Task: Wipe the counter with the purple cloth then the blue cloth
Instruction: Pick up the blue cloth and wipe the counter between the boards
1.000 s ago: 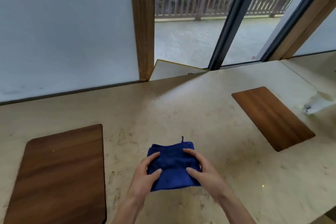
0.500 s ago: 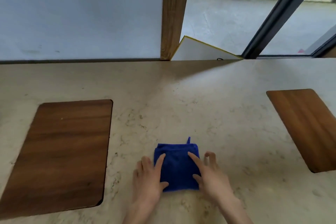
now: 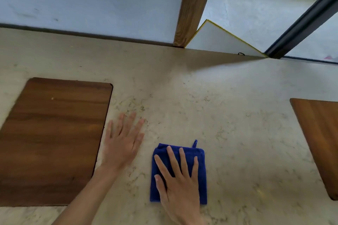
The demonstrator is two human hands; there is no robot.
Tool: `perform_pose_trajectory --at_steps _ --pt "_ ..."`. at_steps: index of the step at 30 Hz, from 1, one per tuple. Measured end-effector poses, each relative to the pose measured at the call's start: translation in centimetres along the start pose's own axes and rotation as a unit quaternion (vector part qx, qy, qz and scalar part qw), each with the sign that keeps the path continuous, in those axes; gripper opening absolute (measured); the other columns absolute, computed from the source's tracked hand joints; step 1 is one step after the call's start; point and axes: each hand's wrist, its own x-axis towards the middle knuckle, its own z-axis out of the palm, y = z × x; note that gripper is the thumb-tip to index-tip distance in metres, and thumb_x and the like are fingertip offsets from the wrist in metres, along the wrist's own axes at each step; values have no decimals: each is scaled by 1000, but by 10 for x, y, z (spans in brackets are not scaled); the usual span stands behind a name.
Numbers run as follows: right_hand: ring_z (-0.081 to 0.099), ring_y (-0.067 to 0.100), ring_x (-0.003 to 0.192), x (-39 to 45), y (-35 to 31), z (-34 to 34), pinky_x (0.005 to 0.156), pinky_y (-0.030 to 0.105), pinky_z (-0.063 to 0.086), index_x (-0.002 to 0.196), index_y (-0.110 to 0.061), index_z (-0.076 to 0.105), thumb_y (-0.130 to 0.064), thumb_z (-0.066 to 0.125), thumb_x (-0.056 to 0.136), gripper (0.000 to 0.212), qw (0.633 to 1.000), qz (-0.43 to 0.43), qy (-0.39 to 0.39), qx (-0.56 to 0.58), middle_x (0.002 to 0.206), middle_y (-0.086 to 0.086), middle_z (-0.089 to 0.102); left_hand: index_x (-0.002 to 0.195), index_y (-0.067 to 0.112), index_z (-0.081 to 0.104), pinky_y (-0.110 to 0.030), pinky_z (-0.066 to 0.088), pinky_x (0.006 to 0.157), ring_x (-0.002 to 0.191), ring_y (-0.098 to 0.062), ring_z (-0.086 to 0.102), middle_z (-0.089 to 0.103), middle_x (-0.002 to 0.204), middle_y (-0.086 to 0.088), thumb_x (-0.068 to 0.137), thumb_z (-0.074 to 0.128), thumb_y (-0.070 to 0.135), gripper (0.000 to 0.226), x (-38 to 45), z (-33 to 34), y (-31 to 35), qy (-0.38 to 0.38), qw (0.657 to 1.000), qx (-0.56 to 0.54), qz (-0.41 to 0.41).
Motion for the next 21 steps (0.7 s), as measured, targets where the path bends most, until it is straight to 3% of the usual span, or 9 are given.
perform_pose_trajectory --at_steps 3,7,13,21 --pt "29 27 152 3 5 10 114 66 21 152 -52 31 -62 23 100 54 1000 -1 18 1 166 -10 33 158 39 26 -51 14 125 155 -26 25 27 169 3 101 21 52 58 1 13 -4 18 999 36 6" --pt "27 22 155 44 20 1 121 65 18 153 -55 28 -65 32 100 54 998 -36 52 16 168 -15 26 158 40 24 -55 22 124 155 -27 27 26 169 2 101 26 50 58 4 19 -6 39 998 40 16" --pt "12 20 159 195 47 -35 124 67 6 153 -60 11 -67 17 100 54 996 -43 78 16 170 -17 17 158 42 23 -56 23 125 155 -27 26 23 170 5 101 30 50 59 2 20 -7 43 998 51 15" --pt "0 19 159 398 87 -98 120 72 -6 149 -64 14 -70 11 96 54 997 -11 61 43 170 -19 9 155 41 34 -57 28 122 152 -27 34 30 168 5 100 32 52 57 6 24 -11 71 995 67 24"
